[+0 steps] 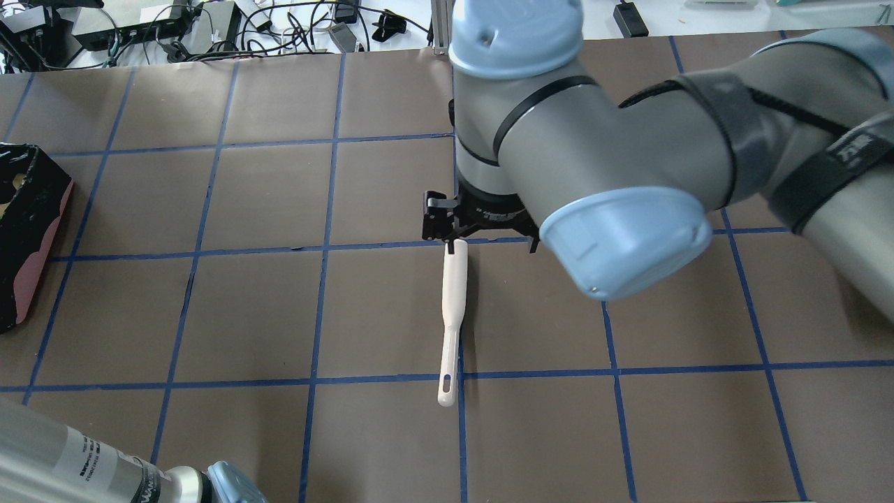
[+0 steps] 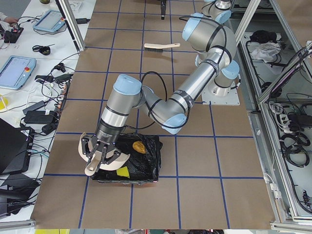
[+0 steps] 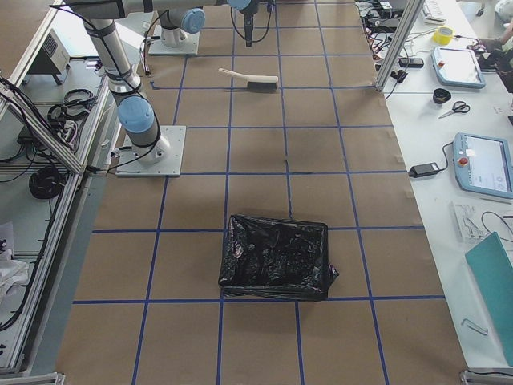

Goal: Sweep and dump trash in nearest bin
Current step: 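Lower the brush onto the table with the right gripper and release it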

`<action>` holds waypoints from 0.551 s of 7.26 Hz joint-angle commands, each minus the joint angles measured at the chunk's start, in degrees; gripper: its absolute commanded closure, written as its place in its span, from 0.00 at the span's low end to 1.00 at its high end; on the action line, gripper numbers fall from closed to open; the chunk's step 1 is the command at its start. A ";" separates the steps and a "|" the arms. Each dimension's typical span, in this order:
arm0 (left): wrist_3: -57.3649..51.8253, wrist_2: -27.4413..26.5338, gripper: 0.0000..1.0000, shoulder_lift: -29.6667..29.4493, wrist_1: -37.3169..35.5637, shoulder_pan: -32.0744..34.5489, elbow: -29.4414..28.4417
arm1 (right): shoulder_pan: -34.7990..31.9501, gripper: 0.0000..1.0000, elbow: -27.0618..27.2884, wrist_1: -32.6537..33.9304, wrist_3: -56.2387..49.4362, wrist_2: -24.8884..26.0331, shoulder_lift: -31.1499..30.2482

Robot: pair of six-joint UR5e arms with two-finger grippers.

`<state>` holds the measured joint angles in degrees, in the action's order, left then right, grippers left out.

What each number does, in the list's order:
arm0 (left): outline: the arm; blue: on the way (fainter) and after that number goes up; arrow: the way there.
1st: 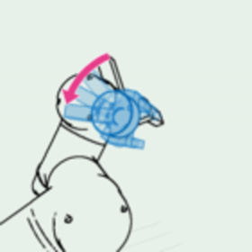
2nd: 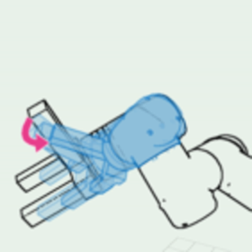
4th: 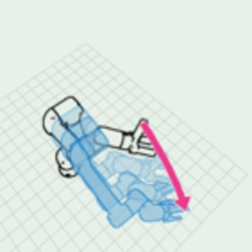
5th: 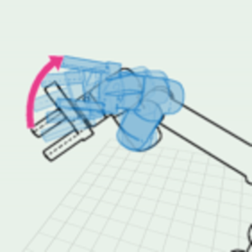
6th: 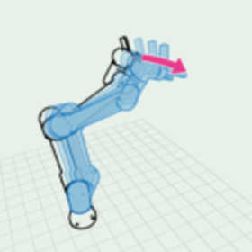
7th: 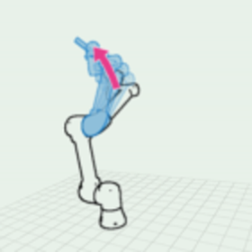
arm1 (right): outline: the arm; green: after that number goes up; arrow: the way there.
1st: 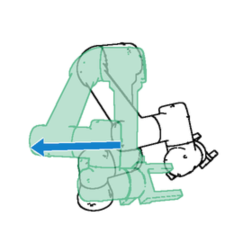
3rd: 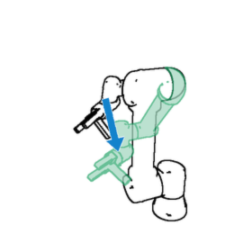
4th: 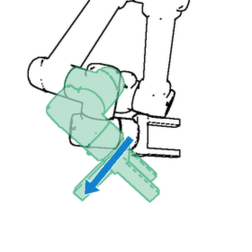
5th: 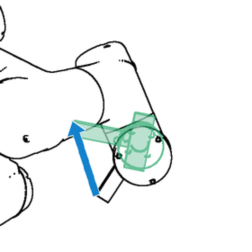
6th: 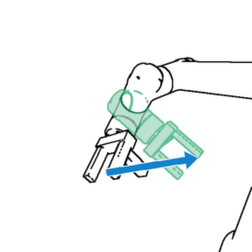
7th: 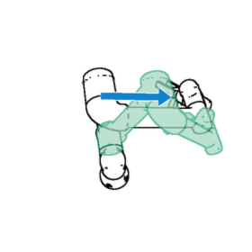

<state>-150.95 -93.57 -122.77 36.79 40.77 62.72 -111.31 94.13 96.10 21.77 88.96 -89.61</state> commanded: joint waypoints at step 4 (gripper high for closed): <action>21.01 10.50 1.00 2.53 13.73 6.84 0.73 | 19.26 0.00 -2.90 -3.82 -19.71 0.94 -4.42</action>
<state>-134.95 -84.56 -120.69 47.88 45.23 63.12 -95.77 91.42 92.39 6.04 89.35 -93.24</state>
